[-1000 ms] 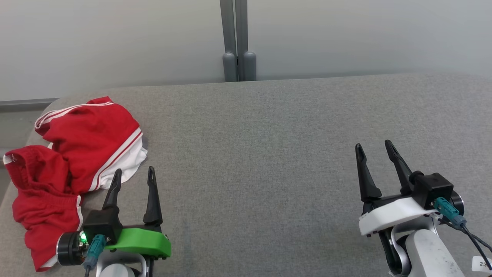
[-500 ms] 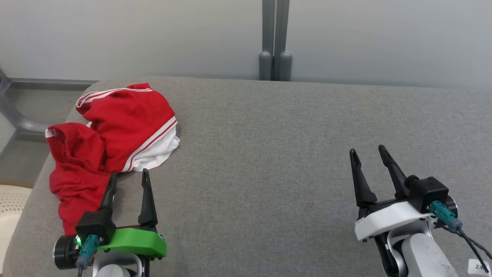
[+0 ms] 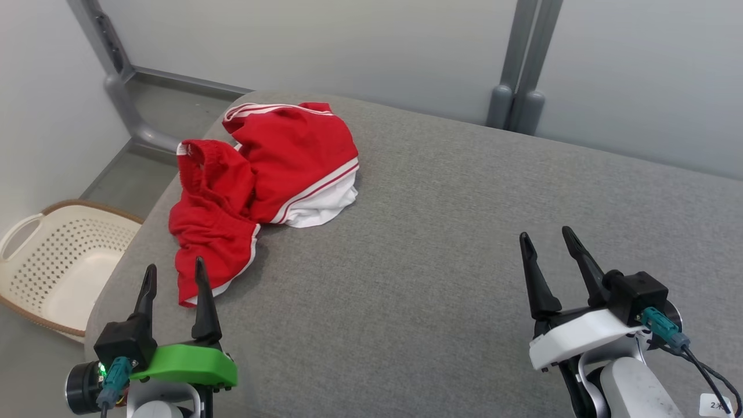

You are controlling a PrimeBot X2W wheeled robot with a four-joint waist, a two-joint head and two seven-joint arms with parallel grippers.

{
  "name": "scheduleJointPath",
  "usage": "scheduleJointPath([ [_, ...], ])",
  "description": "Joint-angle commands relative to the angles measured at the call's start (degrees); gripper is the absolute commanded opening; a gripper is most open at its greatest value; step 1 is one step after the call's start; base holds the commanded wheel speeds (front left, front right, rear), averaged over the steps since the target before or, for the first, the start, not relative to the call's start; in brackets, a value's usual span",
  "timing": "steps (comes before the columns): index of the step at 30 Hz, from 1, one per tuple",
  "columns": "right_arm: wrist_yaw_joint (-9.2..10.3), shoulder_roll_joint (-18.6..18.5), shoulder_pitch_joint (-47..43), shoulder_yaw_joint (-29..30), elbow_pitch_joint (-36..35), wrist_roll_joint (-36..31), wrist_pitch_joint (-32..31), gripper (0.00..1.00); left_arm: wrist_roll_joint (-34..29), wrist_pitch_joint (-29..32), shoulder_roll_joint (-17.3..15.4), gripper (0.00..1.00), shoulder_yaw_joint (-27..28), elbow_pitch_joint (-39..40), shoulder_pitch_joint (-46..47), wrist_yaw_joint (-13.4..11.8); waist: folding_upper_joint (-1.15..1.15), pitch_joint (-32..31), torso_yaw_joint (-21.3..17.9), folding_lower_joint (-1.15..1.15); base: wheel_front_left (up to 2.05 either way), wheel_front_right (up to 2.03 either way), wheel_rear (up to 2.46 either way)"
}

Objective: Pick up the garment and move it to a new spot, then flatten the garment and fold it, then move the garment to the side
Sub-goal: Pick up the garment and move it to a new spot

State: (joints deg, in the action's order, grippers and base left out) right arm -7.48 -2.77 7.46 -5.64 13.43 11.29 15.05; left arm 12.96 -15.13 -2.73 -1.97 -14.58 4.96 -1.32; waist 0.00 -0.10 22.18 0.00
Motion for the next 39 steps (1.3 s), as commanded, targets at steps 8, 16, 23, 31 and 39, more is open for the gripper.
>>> scheduleJointPath([
  [8, -0.02, -0.2, 0.6, -0.6, 0.5, 0.4, 0.2, 1.00, -1.1, 0.0, -0.3, 1.00, 1.3, -0.4, -0.2, 0.4, 0.00, 0.2, 6.3, 0.00, 0.00, 0.00, 0.00],
  [16, -0.02, -0.2, 0.6, -1.6, 0.9, 0.6, 0.2, 1.00, 0.1, 0.0, -0.3, 1.00, 2.1, -1.9, -0.2, 0.8, 0.00, 0.1, 5.0, 0.00, 0.00, 0.00, 0.00],
  [23, -0.02, -0.2, 1.1, -2.1, 0.0, 0.3, 0.2, 1.00, 4.0, 4.0, -1.0, 1.00, 2.9, -6.0, 3.0, 1.9, 0.00, 0.9, 2.2, 0.00, 0.00, 0.00, 0.00],
  [31, -0.02, -0.2, 2.6, -2.0, -0.8, -0.4, 0.2, 1.00, 7.4, 15.8, -5.2, 1.00, 4.7, -4.6, 9.5, 2.6, 0.00, 3.9, -1.2, 0.00, 0.00, 0.00, 0.00],
  [39, -0.02, -0.2, 5.2, -2.1, -0.9, -1.0, 0.2, 1.00, 11.5, 28.9, -9.7, 1.00, 7.1, -5.6, 15.9, 2.3, 0.00, 8.5, -6.2, 0.00, 0.00, 0.00, 0.00],
])
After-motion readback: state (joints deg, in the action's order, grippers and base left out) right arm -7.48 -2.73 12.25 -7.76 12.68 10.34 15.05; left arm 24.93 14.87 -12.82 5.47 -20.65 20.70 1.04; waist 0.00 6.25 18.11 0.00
